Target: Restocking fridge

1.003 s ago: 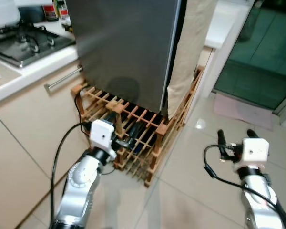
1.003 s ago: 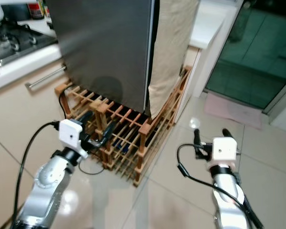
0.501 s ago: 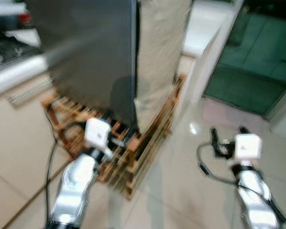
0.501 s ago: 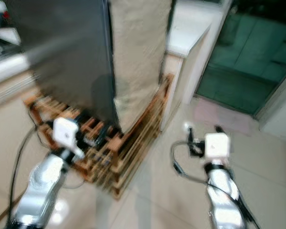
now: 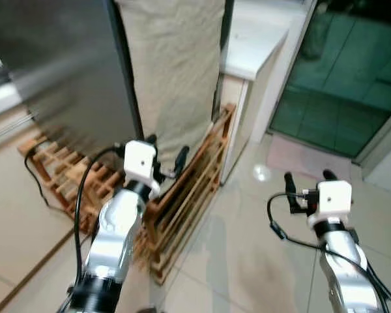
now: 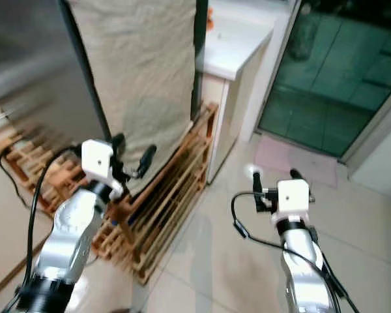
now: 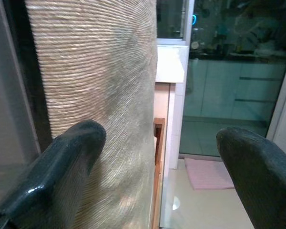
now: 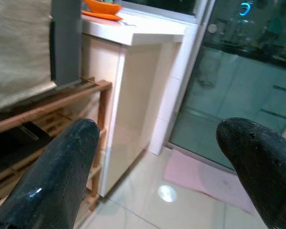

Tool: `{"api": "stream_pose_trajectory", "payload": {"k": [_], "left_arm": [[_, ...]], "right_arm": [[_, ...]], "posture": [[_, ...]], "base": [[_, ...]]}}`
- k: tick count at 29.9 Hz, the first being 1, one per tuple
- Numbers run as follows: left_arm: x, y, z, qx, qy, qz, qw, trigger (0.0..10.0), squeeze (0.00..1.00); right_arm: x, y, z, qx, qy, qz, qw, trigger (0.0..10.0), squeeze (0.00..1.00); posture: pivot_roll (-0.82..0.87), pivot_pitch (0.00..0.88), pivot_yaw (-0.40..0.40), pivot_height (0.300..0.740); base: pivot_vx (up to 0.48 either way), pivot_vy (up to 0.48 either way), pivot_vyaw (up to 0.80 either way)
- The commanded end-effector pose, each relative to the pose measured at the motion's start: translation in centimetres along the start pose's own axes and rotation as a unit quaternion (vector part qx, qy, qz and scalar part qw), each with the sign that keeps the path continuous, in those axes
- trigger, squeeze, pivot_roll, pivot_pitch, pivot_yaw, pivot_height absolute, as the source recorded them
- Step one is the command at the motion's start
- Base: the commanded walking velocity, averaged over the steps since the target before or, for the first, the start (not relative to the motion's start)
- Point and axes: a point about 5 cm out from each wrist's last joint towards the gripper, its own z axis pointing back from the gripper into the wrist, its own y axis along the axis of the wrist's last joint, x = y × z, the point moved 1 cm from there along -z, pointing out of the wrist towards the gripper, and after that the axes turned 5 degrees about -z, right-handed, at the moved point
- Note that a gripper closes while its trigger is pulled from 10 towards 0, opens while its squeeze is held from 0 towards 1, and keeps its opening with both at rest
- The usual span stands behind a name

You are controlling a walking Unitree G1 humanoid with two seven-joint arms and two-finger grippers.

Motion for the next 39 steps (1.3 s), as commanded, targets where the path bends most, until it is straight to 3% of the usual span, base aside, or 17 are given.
{"api": "stream_pose_trajectory", "payload": {"k": [1,5,11,13,17,20,39], "left_arm": [[-1.2,0.7,0.1,0.007,0.029,0.003,1.000,10.0,0.00],[-0.2,0.6,0.9,0.005,0.008,0.009,1.000,10.0,0.00],[-0.1,0.0,1.2,-0.008,0.006,0.011,1.000,10.0,0.00],[-0.2,0.0,0.9,-0.011,0.011,0.010,1.000,10.0,0.00],[-1.5,0.7,-1.4,-0.011,0.034,-0.008,0.999,10.0,0.00],[-2.0,1.0,-1.8,-0.008,0.045,-0.008,0.999,10.0,0.00],[-2.7,0.6,-2.0,-0.022,0.074,0.029,0.997,10.0,0.00]], "right_arm": [[0.5,0.0,0.3,-0.004,-0.006,0.003,1.000,10.0,0.00],[0.6,-0.4,0.5,-0.012,-0.007,0.004,1.000,10.0,0.00],[0.5,-0.6,0.5,-0.018,-0.005,0.003,1.000,10.0,0.00],[0.5,-0.6,0.5,-0.017,-0.004,0.002,1.000,10.0,0.00],[0.3,-0.2,0.7,-0.010,0.006,0.003,1.000,10.0,0.00],[0.5,-0.3,0.9,-0.013,0.005,0.004,1.000,10.0,0.00],[0.3,-0.8,1.5,-0.026,0.005,0.004,1.000,10.0,0.00]], "posture": [[-0.07,0.000,-0.019,0.740],[-0.07,0.000,-0.017,0.740],[-0.06,0.000,-0.016,0.740],[-0.06,0.000,-0.018,0.740],[-0.08,0.000,-0.020,0.740],[-0.09,0.000,-0.015,0.740],[-0.09,0.000,-0.014,0.740]], "base": [[0.000,0.000,0.00],[0.000,0.000,0.00],[0.000,0.000,0.00],[0.000,0.000,0.00],[0.000,0.000,0.00],[0.000,0.000,0.00],[0.000,0.000,0.00]]}}
